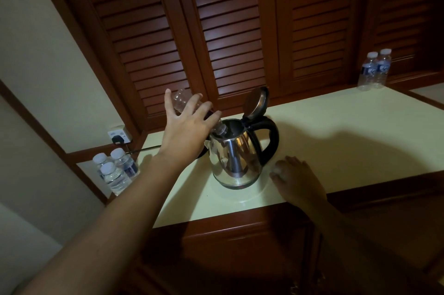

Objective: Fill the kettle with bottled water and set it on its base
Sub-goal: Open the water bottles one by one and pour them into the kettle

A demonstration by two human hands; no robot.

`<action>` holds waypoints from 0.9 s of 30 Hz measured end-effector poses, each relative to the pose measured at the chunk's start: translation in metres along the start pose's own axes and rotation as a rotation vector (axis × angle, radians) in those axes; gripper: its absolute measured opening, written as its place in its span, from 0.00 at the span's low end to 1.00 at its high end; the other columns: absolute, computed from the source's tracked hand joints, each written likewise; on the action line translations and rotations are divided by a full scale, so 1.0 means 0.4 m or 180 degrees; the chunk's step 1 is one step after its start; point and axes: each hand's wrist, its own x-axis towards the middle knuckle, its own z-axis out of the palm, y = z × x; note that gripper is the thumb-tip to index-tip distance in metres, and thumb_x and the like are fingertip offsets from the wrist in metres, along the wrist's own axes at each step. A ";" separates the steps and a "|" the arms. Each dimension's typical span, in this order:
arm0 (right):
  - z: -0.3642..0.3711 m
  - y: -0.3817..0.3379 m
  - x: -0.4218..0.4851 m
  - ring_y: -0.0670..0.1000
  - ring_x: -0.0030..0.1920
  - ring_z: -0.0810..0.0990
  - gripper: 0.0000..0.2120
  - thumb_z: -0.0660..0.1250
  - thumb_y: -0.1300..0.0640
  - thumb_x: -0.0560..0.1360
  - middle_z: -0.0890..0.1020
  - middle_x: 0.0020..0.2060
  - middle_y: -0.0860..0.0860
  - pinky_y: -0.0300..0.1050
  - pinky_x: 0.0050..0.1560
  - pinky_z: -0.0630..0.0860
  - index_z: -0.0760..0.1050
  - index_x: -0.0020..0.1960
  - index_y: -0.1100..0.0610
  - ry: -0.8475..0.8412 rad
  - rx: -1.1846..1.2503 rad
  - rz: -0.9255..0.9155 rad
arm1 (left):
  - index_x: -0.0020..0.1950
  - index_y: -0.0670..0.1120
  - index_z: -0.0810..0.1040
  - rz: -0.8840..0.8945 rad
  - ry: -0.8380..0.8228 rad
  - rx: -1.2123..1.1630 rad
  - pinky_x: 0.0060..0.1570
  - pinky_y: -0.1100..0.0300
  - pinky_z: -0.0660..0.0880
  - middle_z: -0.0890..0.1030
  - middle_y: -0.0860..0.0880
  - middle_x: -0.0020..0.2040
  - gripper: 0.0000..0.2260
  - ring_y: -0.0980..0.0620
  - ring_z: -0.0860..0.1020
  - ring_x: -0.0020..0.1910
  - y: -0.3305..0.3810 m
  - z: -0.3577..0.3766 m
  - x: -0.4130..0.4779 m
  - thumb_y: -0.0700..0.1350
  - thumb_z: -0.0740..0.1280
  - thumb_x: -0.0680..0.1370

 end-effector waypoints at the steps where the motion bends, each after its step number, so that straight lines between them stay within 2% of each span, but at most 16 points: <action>1: 0.000 0.002 -0.001 0.57 0.66 0.73 0.18 0.52 0.39 0.77 0.79 0.59 0.52 0.57 0.67 0.68 0.76 0.53 0.46 -0.0004 0.0029 -0.0001 | 0.77 0.55 0.71 -0.0016 -0.0009 0.0008 0.70 0.17 0.48 0.72 0.46 0.76 0.35 0.39 0.62 0.80 0.001 -0.001 -0.001 0.40 0.75 0.71; 5: -0.001 0.006 -0.002 0.55 0.63 0.74 0.17 0.53 0.40 0.78 0.79 0.57 0.50 0.55 0.65 0.68 0.76 0.53 0.46 -0.0060 0.0203 -0.0005 | 0.77 0.56 0.71 -0.0236 -0.0133 -0.0143 0.70 0.17 0.46 0.74 0.47 0.74 0.34 0.41 0.65 0.78 0.000 -0.003 -0.005 0.45 0.75 0.71; 8: -0.016 -0.003 -0.009 0.53 0.58 0.76 0.15 0.58 0.44 0.79 0.81 0.55 0.48 0.49 0.59 0.68 0.78 0.57 0.50 0.0083 0.0433 -0.0086 | 0.78 0.59 0.68 -0.0798 -0.0422 -0.0793 0.73 0.22 0.48 0.74 0.51 0.73 0.27 0.45 0.68 0.74 -0.008 -0.003 -0.014 0.50 0.67 0.78; 11: -0.047 -0.015 -0.027 0.55 0.54 0.77 0.12 0.68 0.55 0.78 0.81 0.52 0.52 0.44 0.52 0.68 0.79 0.61 0.54 0.0377 0.0993 -0.0128 | 0.77 0.59 0.68 -0.1402 -0.0523 -0.1781 0.73 0.34 0.60 0.77 0.53 0.71 0.22 0.46 0.69 0.72 -0.004 -0.005 -0.054 0.55 0.64 0.83; 14: -0.067 -0.025 -0.052 0.54 0.54 0.75 0.16 0.69 0.53 0.78 0.78 0.52 0.53 0.40 0.50 0.63 0.77 0.65 0.56 0.0276 0.0987 -0.0444 | 0.69 0.58 0.74 -0.1809 -0.0271 -0.3268 0.60 0.52 0.72 0.82 0.58 0.57 0.16 0.50 0.78 0.62 0.035 -0.002 -0.144 0.54 0.68 0.82; 15: -0.078 -0.036 -0.067 0.53 0.54 0.75 0.17 0.69 0.52 0.78 0.78 0.52 0.51 0.39 0.50 0.63 0.77 0.65 0.55 0.0207 0.1051 -0.0506 | 0.65 0.59 0.75 -0.1778 -0.0202 -0.3645 0.56 0.54 0.74 0.82 0.61 0.55 0.13 0.54 0.80 0.60 0.058 0.002 -0.183 0.53 0.70 0.82; 17: -0.095 -0.063 -0.098 0.49 0.53 0.76 0.18 0.73 0.50 0.75 0.79 0.52 0.49 0.39 0.52 0.68 0.78 0.63 0.53 0.0080 0.1274 -0.0627 | 0.62 0.59 0.76 -0.1549 -0.0316 -0.3994 0.57 0.53 0.78 0.83 0.60 0.54 0.11 0.60 0.81 0.55 0.110 0.016 -0.261 0.52 0.71 0.81; 21: -0.129 -0.112 -0.149 0.44 0.51 0.75 0.19 0.76 0.46 0.71 0.79 0.52 0.45 0.37 0.53 0.71 0.79 0.60 0.47 -0.0410 0.1266 -0.1059 | 0.65 0.62 0.74 -0.0984 -0.0795 -0.3902 0.52 0.50 0.80 0.83 0.61 0.52 0.16 0.58 0.82 0.48 0.194 0.044 -0.373 0.60 0.68 0.78; 24: -0.145 -0.121 -0.170 0.38 0.51 0.75 0.20 0.77 0.46 0.71 0.79 0.53 0.42 0.26 0.50 0.68 0.79 0.61 0.44 -0.0703 0.1240 -0.1062 | 0.67 0.63 0.74 -0.0828 -0.0884 -0.3759 0.52 0.50 0.81 0.83 0.62 0.56 0.19 0.57 0.82 0.52 0.207 0.047 -0.403 0.64 0.65 0.77; 27: -0.157 -0.122 -0.190 0.40 0.52 0.78 0.22 0.77 0.49 0.72 0.80 0.55 0.42 0.23 0.53 0.68 0.79 0.65 0.43 -0.0790 0.1306 -0.1058 | 0.67 0.63 0.75 -0.0828 -0.0840 -0.3770 0.53 0.52 0.80 0.83 0.62 0.56 0.18 0.58 0.82 0.52 0.203 0.046 -0.409 0.62 0.66 0.78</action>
